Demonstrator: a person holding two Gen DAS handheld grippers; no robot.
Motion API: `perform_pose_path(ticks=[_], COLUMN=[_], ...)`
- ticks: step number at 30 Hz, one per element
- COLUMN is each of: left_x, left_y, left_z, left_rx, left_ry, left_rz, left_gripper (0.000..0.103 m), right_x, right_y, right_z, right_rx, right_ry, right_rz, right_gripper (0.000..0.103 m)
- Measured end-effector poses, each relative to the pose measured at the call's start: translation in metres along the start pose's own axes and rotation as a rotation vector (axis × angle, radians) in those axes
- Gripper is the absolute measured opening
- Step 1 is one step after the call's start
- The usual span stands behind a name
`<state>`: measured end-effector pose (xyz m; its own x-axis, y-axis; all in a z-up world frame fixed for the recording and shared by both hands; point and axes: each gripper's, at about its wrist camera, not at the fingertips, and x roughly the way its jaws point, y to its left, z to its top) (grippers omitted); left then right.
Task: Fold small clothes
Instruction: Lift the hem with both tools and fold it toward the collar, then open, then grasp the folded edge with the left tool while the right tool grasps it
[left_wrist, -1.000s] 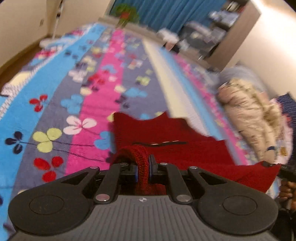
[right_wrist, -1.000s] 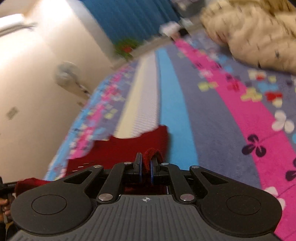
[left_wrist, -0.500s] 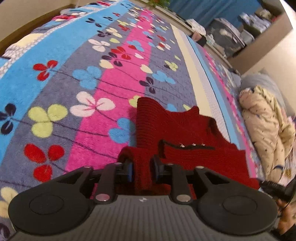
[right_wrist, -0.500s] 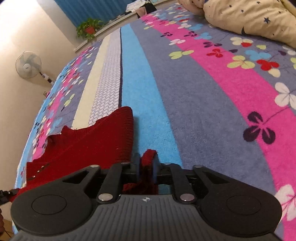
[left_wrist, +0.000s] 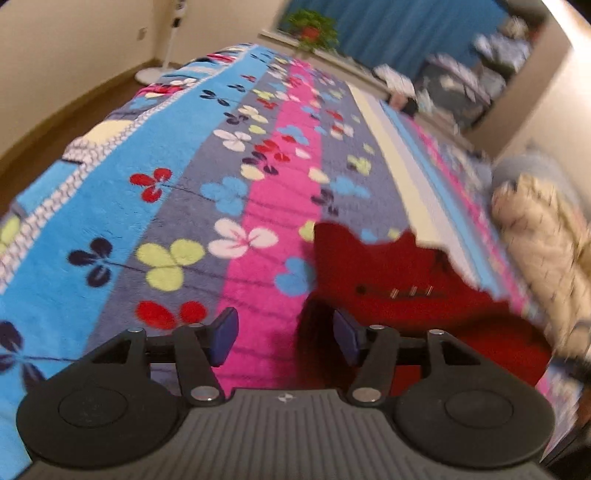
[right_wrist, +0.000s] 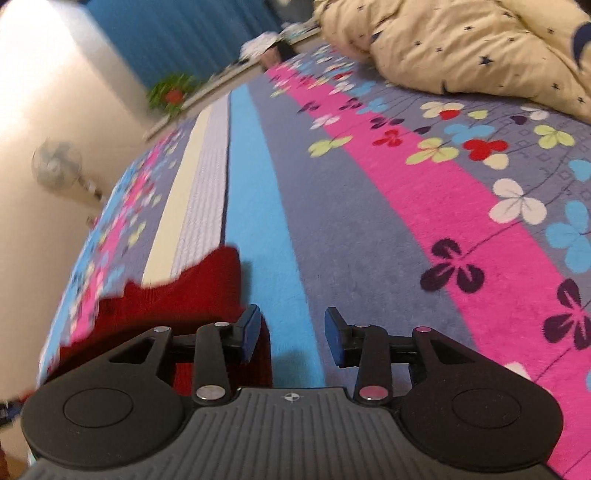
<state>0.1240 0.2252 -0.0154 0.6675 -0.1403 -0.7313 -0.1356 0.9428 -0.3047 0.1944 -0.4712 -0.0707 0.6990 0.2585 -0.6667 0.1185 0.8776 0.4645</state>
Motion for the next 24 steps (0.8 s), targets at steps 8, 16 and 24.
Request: perform_pose_path(ticks=[8,16,24], left_x=[0.030,0.062,0.090], left_y=[-0.024,-0.053,-0.060], left_z=[-0.020,-0.018,0.004], left_rx=[0.209,0.308,0.260], left_ry=[0.127,0.133,0.077], left_rz=[0.051,0.065,0.051], left_gripper=[0.073,0.073,0.073], right_x=[0.020,0.042,0.059], right_y=[0.021,0.053,0.063], right_z=[-0.019,-0.027,-0.018], right_rx=[-0.194,-0.307,-0.282], right_ry=[0.144,0.197,0.141], right_rz=[-0.032,-0.017,-0.079], right_gripper=[0.052,0.057,0.057])
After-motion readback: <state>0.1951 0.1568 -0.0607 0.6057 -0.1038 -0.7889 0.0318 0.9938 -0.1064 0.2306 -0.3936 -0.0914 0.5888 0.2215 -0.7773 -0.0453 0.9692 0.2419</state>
